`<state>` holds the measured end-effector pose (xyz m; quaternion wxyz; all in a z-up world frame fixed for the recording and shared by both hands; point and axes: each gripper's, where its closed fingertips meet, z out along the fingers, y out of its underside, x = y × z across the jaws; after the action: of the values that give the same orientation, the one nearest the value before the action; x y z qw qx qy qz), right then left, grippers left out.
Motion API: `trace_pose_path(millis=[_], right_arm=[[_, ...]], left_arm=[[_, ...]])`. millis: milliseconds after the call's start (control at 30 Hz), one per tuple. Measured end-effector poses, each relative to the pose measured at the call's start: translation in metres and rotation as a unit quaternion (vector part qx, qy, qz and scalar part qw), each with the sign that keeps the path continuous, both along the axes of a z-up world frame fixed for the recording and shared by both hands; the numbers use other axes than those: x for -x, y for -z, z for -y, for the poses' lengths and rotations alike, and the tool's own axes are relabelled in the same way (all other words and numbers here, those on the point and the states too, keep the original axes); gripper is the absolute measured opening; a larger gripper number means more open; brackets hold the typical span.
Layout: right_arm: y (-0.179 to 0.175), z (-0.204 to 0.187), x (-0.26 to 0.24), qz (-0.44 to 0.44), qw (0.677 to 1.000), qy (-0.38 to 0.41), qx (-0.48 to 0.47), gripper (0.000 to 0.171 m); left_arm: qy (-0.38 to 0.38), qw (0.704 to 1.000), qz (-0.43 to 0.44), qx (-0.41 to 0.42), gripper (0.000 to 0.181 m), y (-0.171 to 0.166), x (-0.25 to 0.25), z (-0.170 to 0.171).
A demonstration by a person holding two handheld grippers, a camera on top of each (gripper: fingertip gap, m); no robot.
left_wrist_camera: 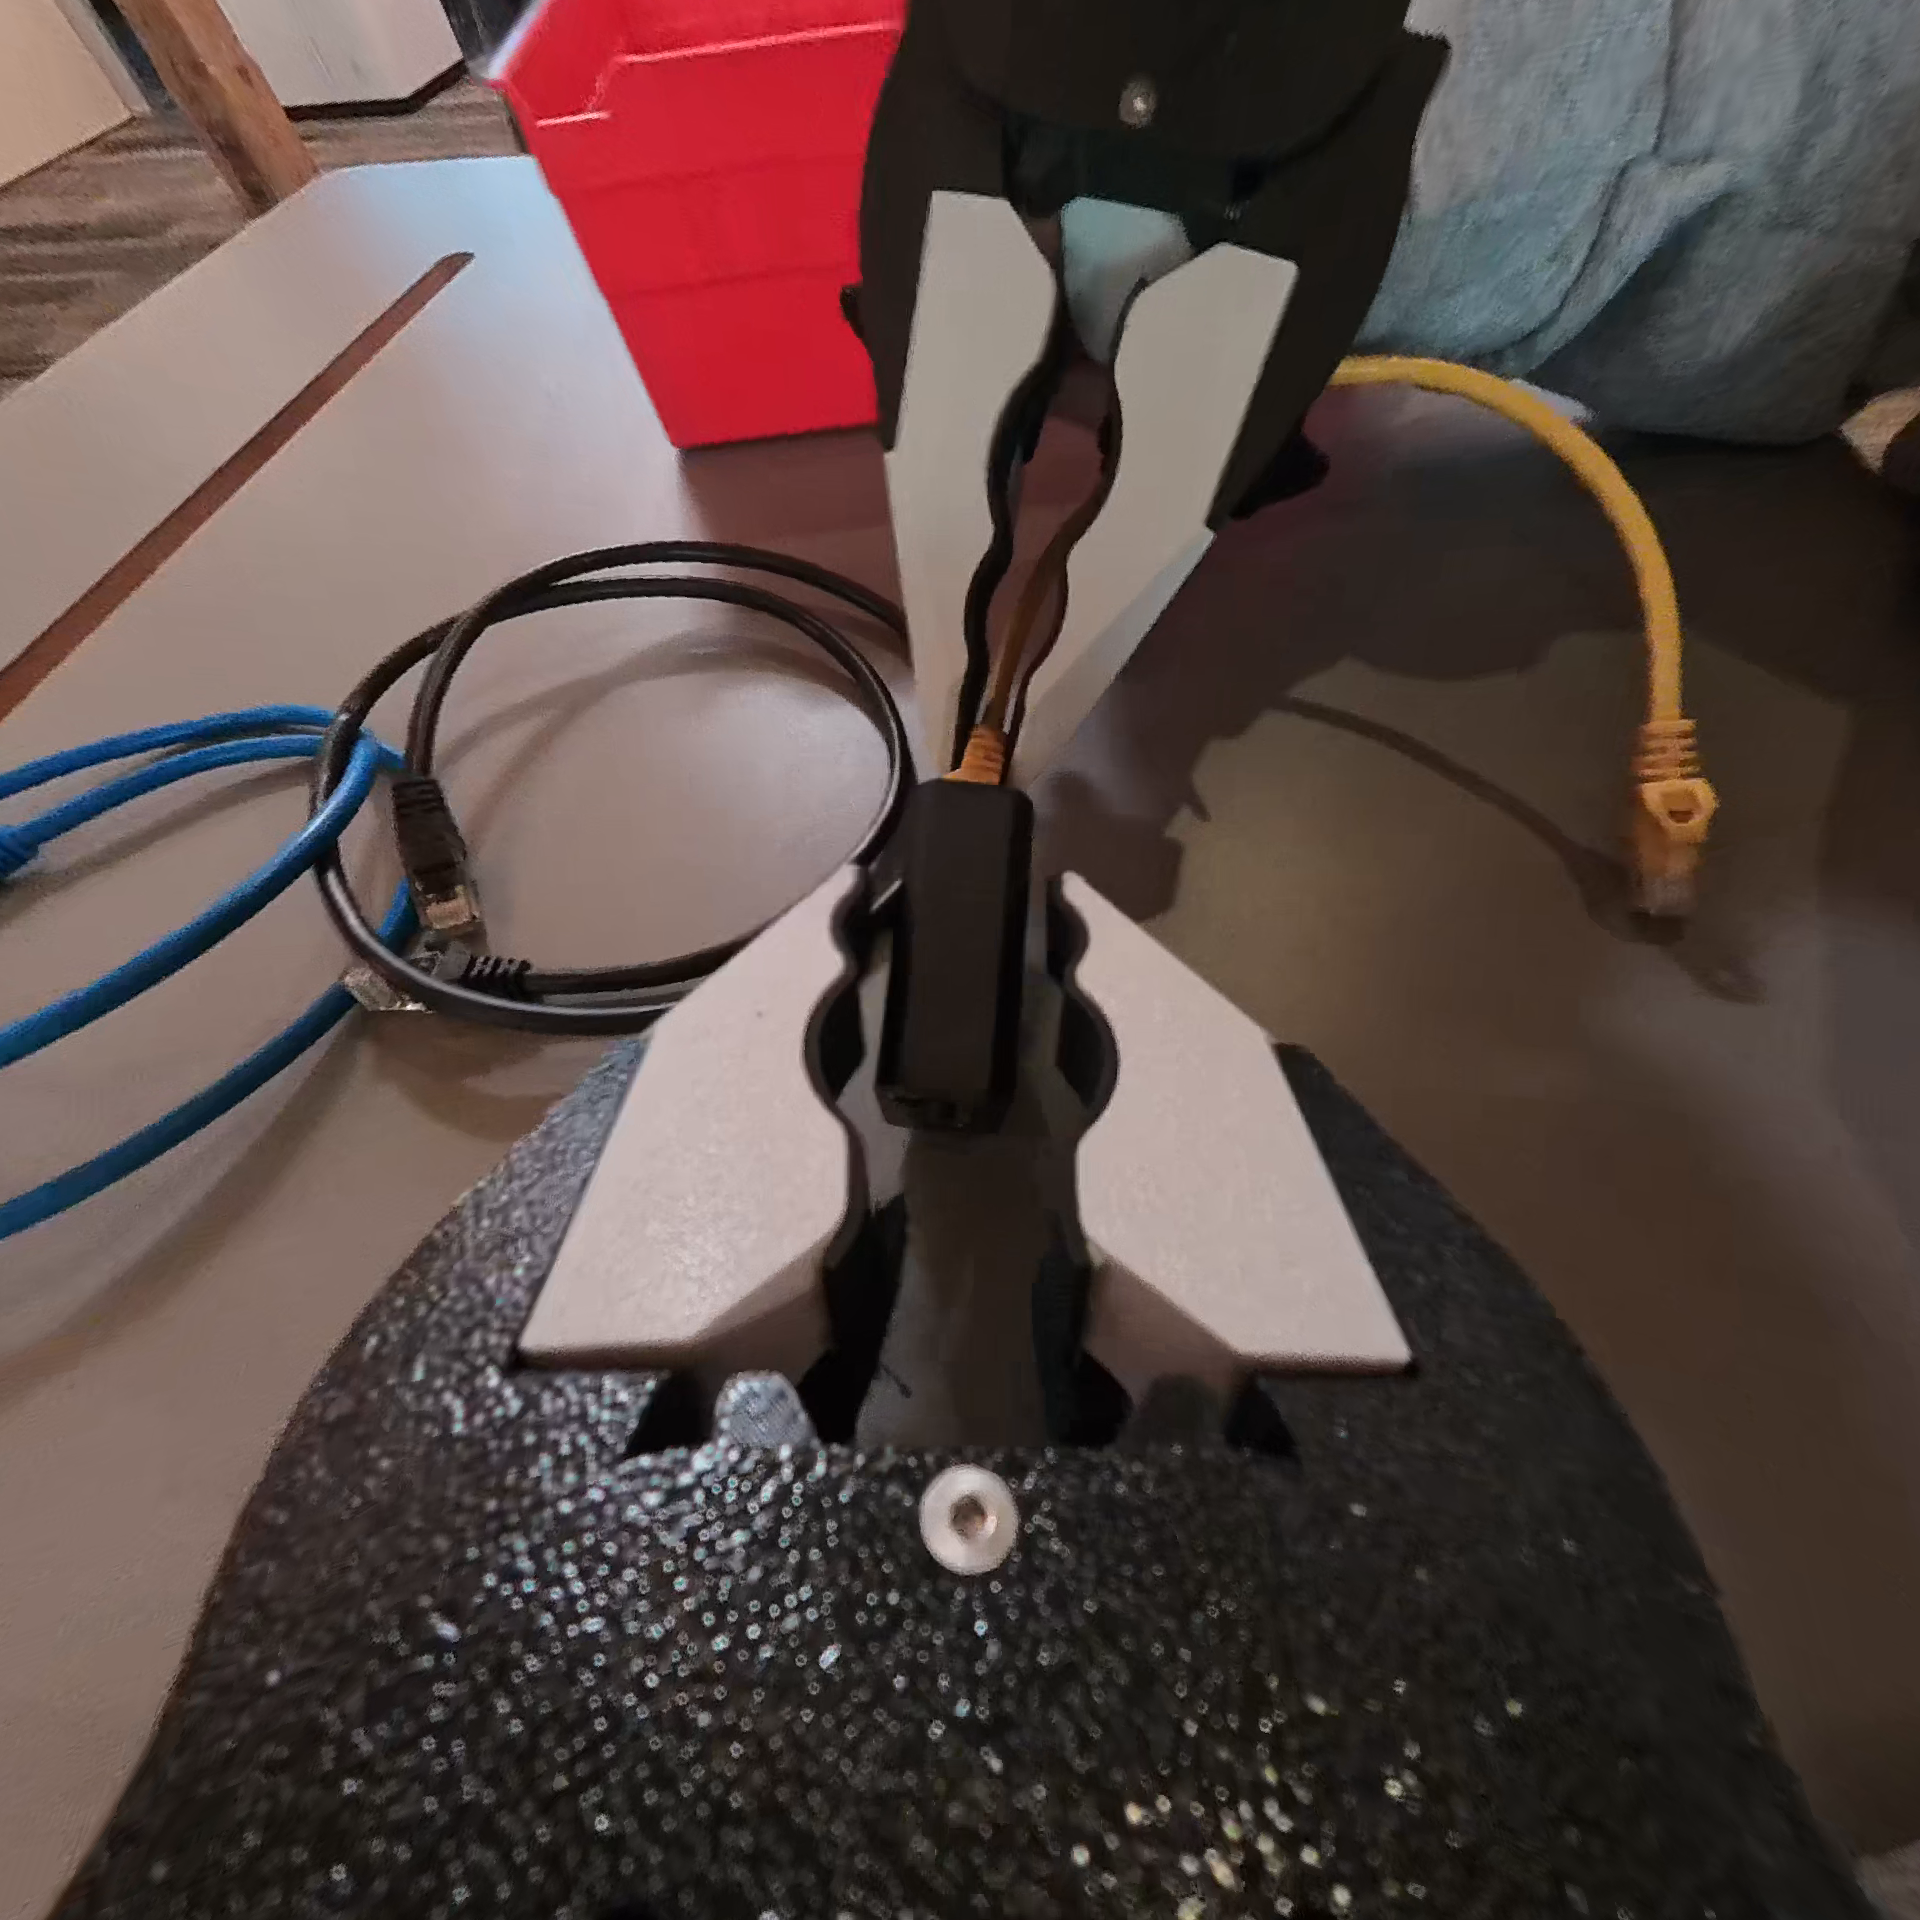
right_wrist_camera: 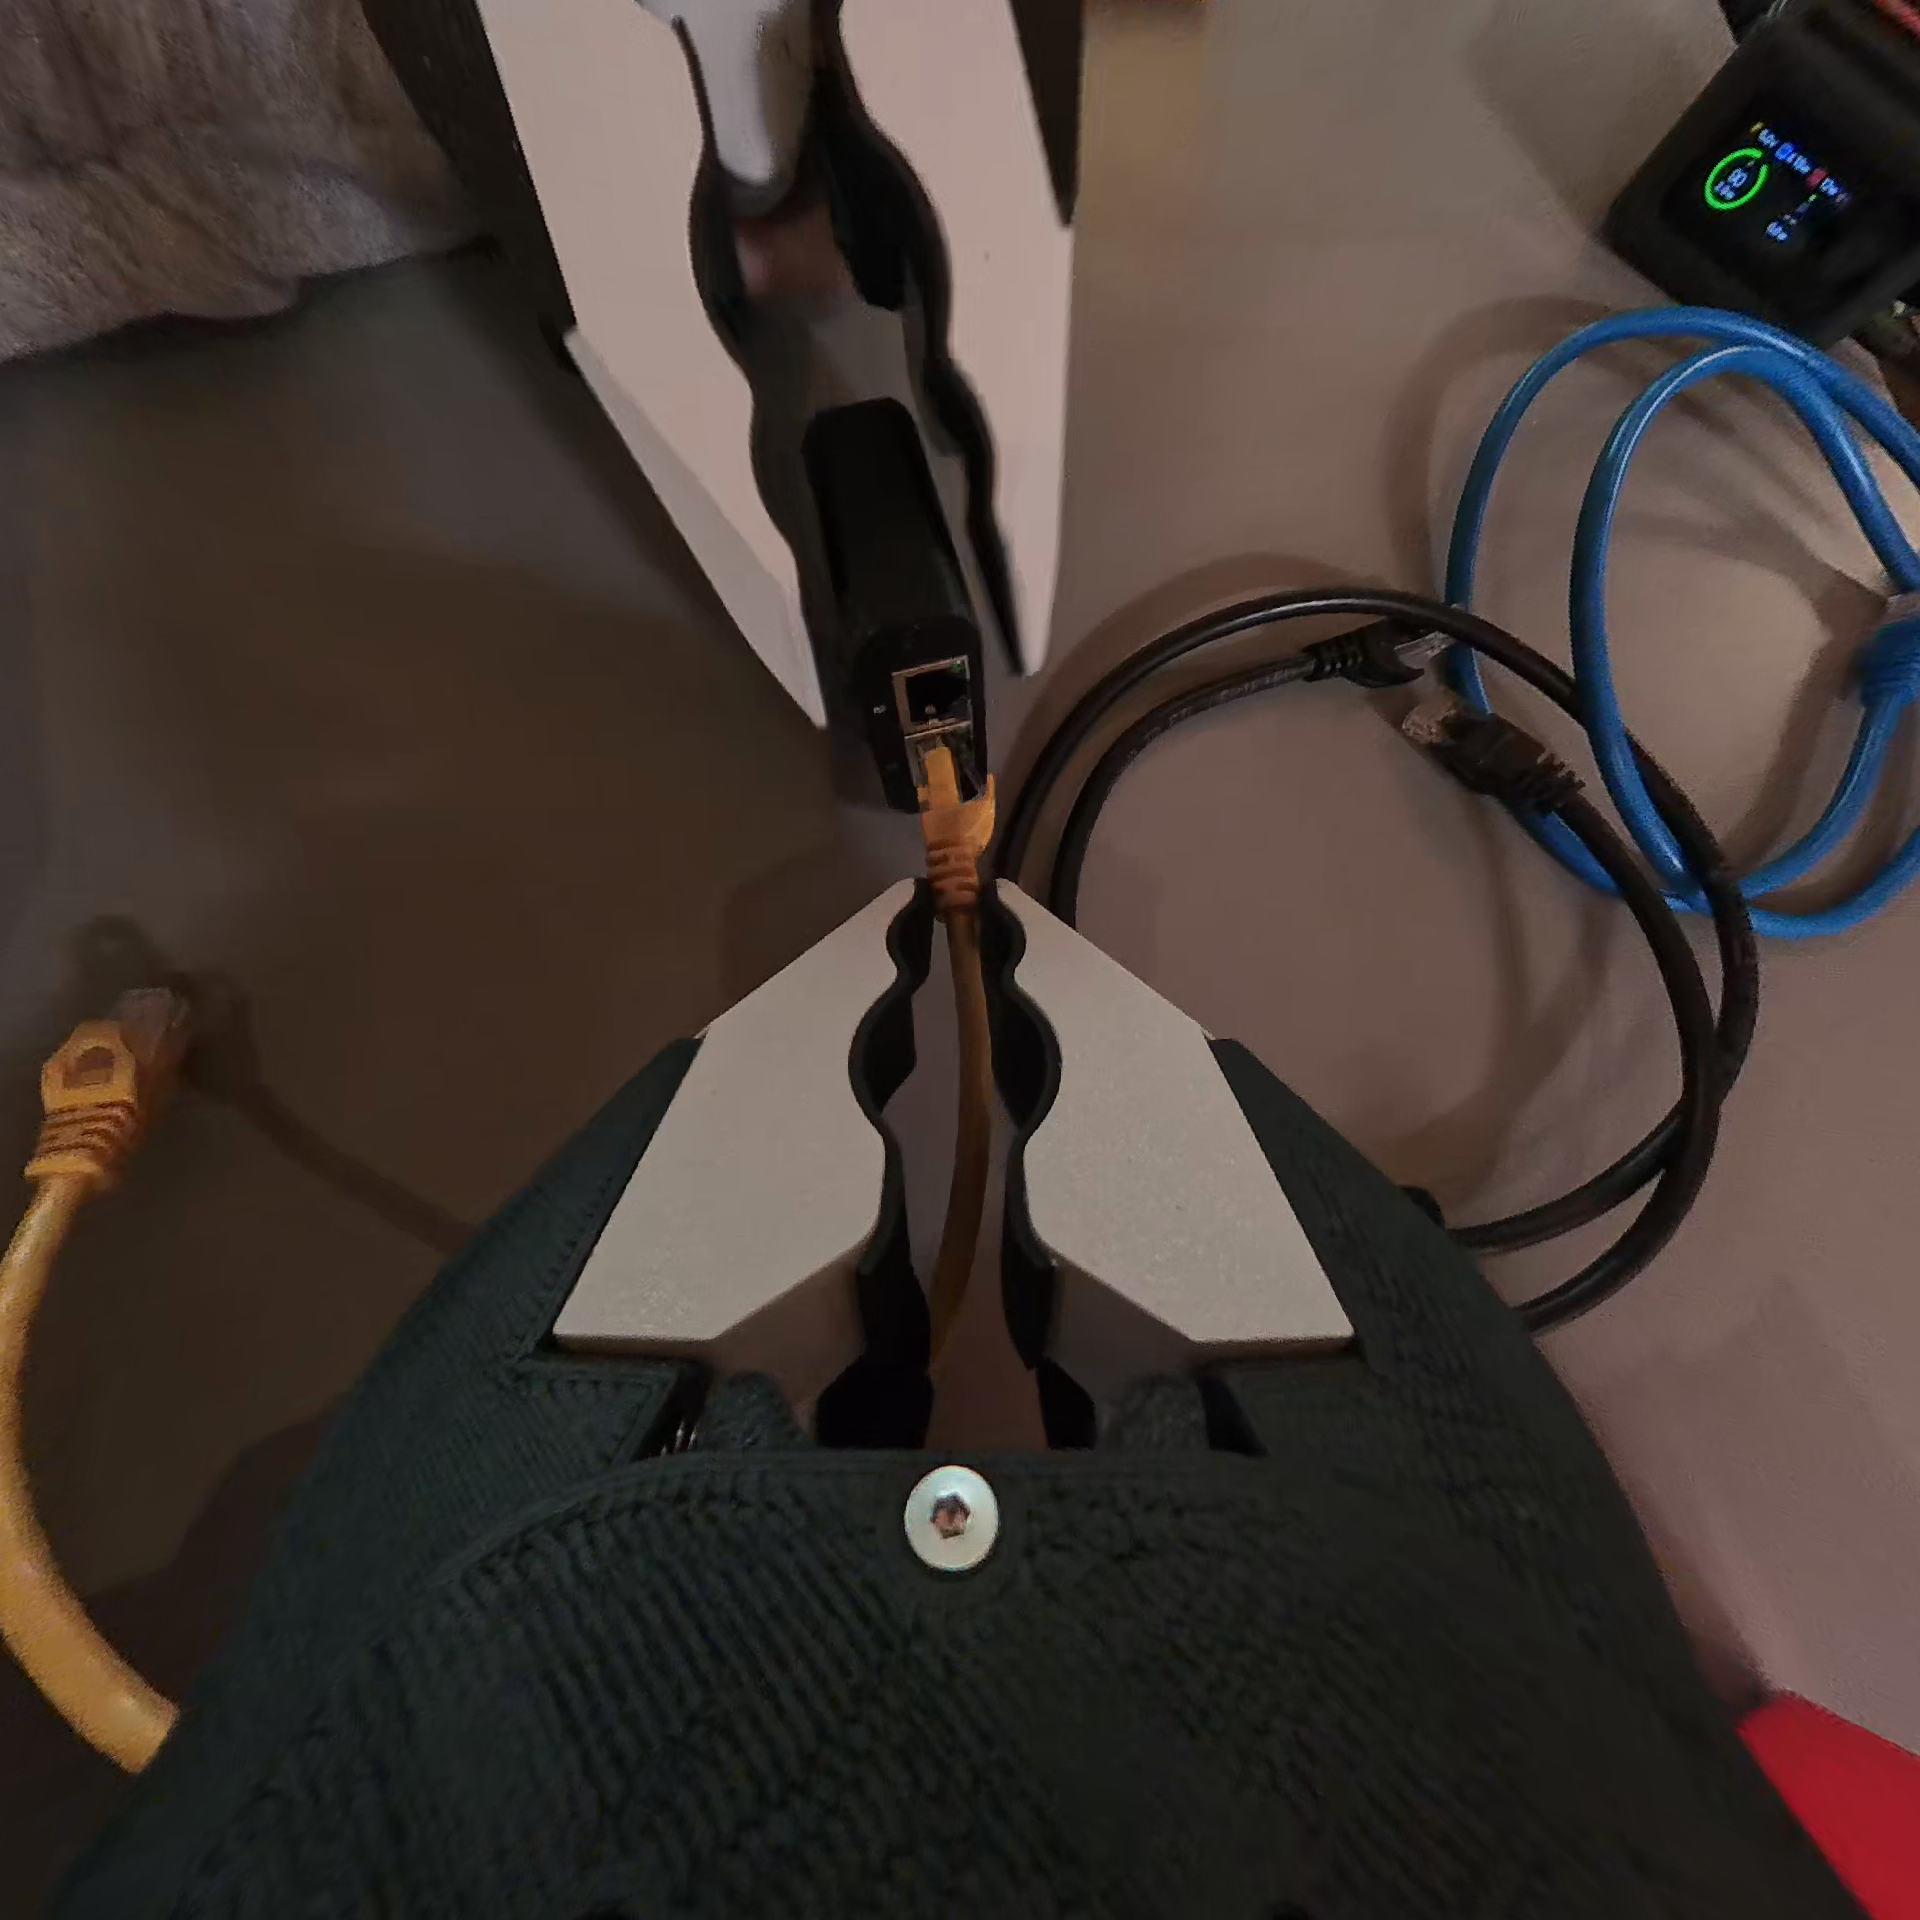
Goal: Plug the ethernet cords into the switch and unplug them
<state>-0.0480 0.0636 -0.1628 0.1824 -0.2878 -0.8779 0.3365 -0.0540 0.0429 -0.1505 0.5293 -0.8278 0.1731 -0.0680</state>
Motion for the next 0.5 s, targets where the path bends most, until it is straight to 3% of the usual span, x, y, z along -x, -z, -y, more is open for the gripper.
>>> trace_pose_path(millis=[67,167,500], right_arm=[[0.001,-0.002,-0.001,-0.001,1.000,0.002,-0.001,0.007],[0.001,-0.003,-0.003,-0.001,1.000,0.004,0.003,0.007],[0.009,0.001,-0.002,-0.014,0.999,-0.017,-0.025,0.006]], left_arm=[[-0.010,1.000,0.029,0.007,0.037,-0.001,0.004,0.002],[-0.008,0.998,0.049,0.048,0.031,0.008,0.004,0.007],[0.005,0.997,0.006,0.077,0.022,0.021,0.000,0.007]])
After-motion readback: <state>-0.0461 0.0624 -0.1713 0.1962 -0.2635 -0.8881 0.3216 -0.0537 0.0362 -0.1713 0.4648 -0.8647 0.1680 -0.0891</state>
